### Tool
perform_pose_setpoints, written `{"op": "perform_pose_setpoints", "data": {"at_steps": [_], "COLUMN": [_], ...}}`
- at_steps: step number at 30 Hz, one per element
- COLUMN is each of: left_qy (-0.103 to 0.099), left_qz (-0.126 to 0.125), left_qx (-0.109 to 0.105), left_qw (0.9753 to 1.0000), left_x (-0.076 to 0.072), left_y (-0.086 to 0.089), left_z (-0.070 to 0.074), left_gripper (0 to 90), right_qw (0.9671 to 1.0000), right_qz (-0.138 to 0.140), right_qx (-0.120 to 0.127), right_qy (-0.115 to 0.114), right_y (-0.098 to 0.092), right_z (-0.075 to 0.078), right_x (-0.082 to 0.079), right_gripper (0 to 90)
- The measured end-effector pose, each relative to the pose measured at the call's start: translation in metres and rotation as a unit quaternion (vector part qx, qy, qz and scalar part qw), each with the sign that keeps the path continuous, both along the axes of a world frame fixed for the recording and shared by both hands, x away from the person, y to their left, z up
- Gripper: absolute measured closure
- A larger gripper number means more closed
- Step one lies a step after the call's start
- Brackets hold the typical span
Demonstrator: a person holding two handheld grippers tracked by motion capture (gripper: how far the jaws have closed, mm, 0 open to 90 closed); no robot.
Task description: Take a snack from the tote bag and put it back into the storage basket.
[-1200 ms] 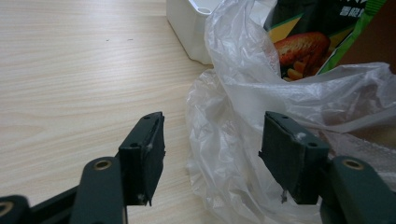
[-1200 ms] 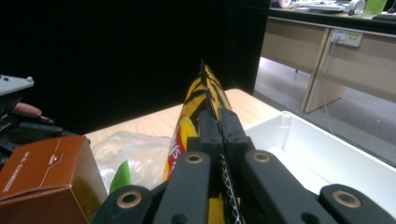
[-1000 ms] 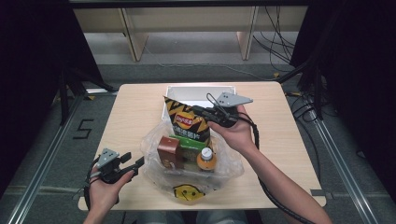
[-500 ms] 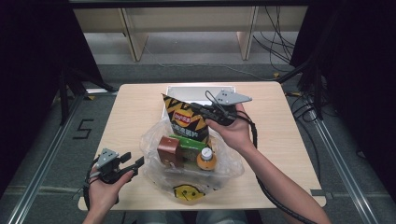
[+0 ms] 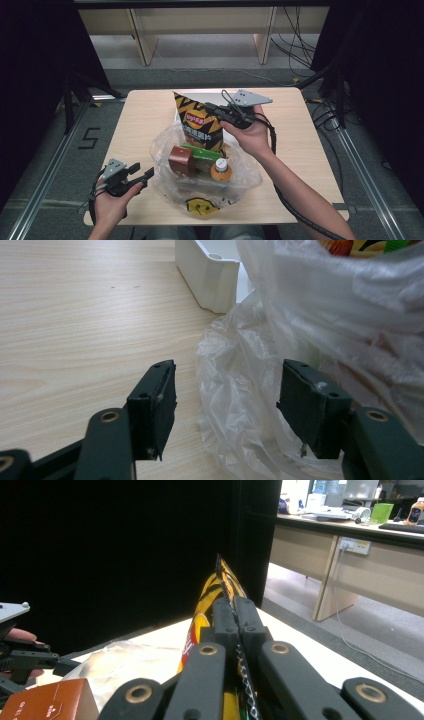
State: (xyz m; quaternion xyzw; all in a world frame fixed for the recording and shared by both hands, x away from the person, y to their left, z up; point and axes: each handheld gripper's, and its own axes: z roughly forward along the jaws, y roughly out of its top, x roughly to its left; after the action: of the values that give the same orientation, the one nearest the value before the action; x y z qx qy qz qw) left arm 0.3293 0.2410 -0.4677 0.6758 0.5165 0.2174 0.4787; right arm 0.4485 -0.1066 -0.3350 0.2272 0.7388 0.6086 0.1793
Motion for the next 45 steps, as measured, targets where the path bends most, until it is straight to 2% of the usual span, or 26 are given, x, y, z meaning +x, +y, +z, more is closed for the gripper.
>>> {"op": "perform_pose_setpoints", "data": {"at_steps": [1, 2, 3, 5, 9, 11, 15, 16, 19, 20, 21, 22, 24, 26, 29, 30, 32, 33, 34, 35, 37, 39, 40, 43, 44, 45], "left_qy": [0.001, 0.002, 0.002, 0.002, 0.002, 0.003, 0.004, 0.004, 0.004, 0.004, 0.004, 0.002, 0.003, 0.003, 0.003, 0.004, 0.004, 0.004, 0.005, 0.005, 0.005, 0.004, 0.004, 0.004, 0.004, 0.004], "left_qz": [0.000, 0.001, -0.001, -0.002, -0.001, -0.001, 0.000, 0.000, 0.000, 0.000, 0.000, -0.001, 0.003, 0.004, 0.003, 0.004, 0.003, 0.004, 0.004, 0.004, 0.003, 0.003, 0.003, 0.004, 0.003, 0.004], "left_qx": [0.000, 0.000, 0.000, 0.000, 0.000, 0.000, 0.001, 0.001, 0.000, 0.000, 0.002, 0.000, -0.001, 0.000, -0.002, -0.002, -0.002, -0.002, -0.002, -0.002, -0.002, -0.003, -0.002, -0.003, -0.003, -0.004], "left_qw": [1.0000, 1.0000, 1.0000, 1.0000, 1.0000, 1.0000, 1.0000, 1.0000, 1.0000, 1.0000, 1.0000, 1.0000, 1.0000, 1.0000, 1.0000, 1.0000, 1.0000, 1.0000, 1.0000, 1.0000, 1.0000, 1.0000, 1.0000, 1.0000, 1.0000, 1.0000], "left_x": [0.000, 0.000, 0.000, 0.001, 0.001, 0.001, 0.001, 0.001, 0.001, 0.001, 0.001, 0.001, 0.000, 0.000, 0.001, 0.000, 0.001, 0.001, 0.001, 0.001, 0.001, 0.001, 0.001, 0.001, 0.001, 0.001], "left_y": [0.000, 0.000, -0.001, -0.001, -0.002, -0.002, -0.002, -0.002, -0.002, -0.002, -0.002, -0.001, -0.001, 0.001, 0.001, 0.000, 0.000, 0.000, -0.001, -0.001, -0.001, -0.001, -0.001, -0.001, -0.001, -0.001], "left_z": [0.000, -0.001, -0.001, -0.001, -0.001, -0.002, -0.002, -0.001, -0.002, -0.002, -0.001, -0.001, -0.001, -0.001, -0.002, -0.002, -0.002, -0.002, -0.002, -0.002, -0.002, -0.002, -0.001, -0.002, -0.002, -0.002], "left_gripper": [39.0, 39.0, 39.0, 39.0, 39.0, 39.0, 39.0, 39.0, 39.0, 39.0, 39.0, 39.0, 39.0, 39.0, 39.0, 39.0, 39.0, 39.0, 39.0, 39.0, 39.0, 39.0, 39.0, 39.0, 39.0, 39.0], "right_qw": [1.0000, 1.0000, 1.0000, 0.9999, 0.9999, 0.9999, 0.9999, 0.9999, 0.9999, 0.9997, 0.9996, 0.9998, 0.9997, 0.9996, 0.9996, 0.9994, 0.9996, 0.9992, 0.9995, 0.9993, 0.9993, 0.9991, 0.9992, 0.9985, 0.9989, 0.9987], "right_qz": [0.000, -0.002, -0.002, -0.008, -0.005, -0.006, -0.003, -0.002, -0.005, -0.004, -0.008, -0.008, -0.005, -0.007, -0.009, -0.006, -0.008, -0.007, -0.010, -0.006, -0.008, -0.006, -0.006, -0.008, -0.010, -0.011], "right_qx": [-0.004, 0.001, 0.002, 0.006, 0.005, 0.009, 0.010, 0.011, 0.015, 0.012, 0.014, 0.016, 0.020, 0.017, 0.020, 0.021, 0.023, 0.022, 0.024, 0.023, 0.026, 0.027, 0.029, 0.033, 0.034, 0.035], "right_qy": [-0.006, 0.002, -0.006, 0.001, -0.012, -0.001, -0.003, -0.011, -0.003, -0.020, -0.022, -0.013, -0.012, -0.022, -0.020, -0.027, -0.017, -0.032, -0.019, -0.029, -0.025, -0.033, -0.026, -0.042, -0.032, -0.036], "right_y": [-0.001, -0.001, -0.001, -0.002, -0.003, -0.003, -0.003, -0.003, -0.003, -0.004, -0.004, -0.004, -0.004, -0.005, -0.004, -0.004, -0.004, -0.005, -0.005, -0.005, -0.005, -0.005, -0.005, -0.006, -0.006, -0.006], "right_z": [0.001, 0.002, 0.004, 0.006, 0.009, 0.011, 0.015, 0.016, 0.020, 0.021, 0.022, 0.024, 0.025, 0.028, 0.031, 0.031, 0.034, 0.036, 0.037, 0.039, 0.042, 0.045, 0.046, 0.051, 0.053, 0.054], "right_x": [0.001, 0.000, 0.001, -0.001, 0.000, -0.001, -0.002, -0.001, -0.003, -0.001, -0.001, -0.003, -0.002, -0.001, -0.002, -0.001, -0.002, -0.001, -0.003, -0.001, -0.002, -0.002, -0.003, -0.002, -0.003, -0.003], "right_gripper": [90.0, 90.0, 90.0, 90.0, 90.0, 90.0, 90.0, 90.0, 90.0, 90.0, 90.0, 90.0, 90.0, 90.0, 90.0, 90.0, 90.0, 90.0, 90.0, 90.0, 90.0, 90.0, 90.0, 90.0, 90.0, 90.0]}}
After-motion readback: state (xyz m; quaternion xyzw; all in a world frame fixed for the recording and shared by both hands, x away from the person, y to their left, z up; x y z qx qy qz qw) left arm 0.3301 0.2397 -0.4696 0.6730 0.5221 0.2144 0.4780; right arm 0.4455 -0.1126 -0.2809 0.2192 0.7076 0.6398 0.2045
